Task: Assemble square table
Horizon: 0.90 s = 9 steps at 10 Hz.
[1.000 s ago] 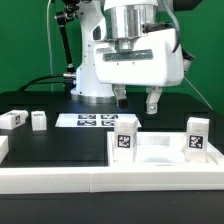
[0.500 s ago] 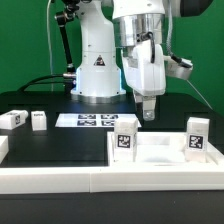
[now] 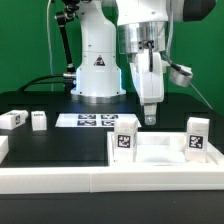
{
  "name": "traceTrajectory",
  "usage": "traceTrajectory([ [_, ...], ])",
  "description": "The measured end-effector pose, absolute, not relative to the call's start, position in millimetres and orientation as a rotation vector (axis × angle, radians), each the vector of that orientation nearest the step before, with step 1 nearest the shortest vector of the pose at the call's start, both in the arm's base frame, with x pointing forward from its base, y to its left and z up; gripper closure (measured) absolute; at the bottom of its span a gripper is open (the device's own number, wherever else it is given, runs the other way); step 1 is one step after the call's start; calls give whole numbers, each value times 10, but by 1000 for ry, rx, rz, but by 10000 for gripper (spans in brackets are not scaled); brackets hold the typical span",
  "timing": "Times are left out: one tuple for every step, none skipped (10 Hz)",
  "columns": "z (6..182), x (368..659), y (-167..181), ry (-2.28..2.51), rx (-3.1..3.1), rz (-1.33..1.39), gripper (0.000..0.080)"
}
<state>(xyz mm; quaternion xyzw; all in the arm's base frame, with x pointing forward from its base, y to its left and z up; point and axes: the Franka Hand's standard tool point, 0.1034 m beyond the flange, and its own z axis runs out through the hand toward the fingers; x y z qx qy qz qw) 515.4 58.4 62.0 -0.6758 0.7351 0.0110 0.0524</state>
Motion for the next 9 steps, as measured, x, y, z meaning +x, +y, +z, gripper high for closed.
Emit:
traceTrajectory([
  [570,5092,609,2237,-2070,41,150],
  [484,5019,646,2234,-2094,38,150],
  [394,4954,680,2236,-2120,48,150],
  [327,4917,681,2239,-2135,53,150],
  [251,4881,666,2246,-2148,55,150],
  [197,4854,654,2251,-2157,59,150],
  [165,4837,644,2251,-2166,62,150],
  [145,4829,636,2247,-2176,63,150],
  [132,4829,624,2240,-2187,63,150],
])
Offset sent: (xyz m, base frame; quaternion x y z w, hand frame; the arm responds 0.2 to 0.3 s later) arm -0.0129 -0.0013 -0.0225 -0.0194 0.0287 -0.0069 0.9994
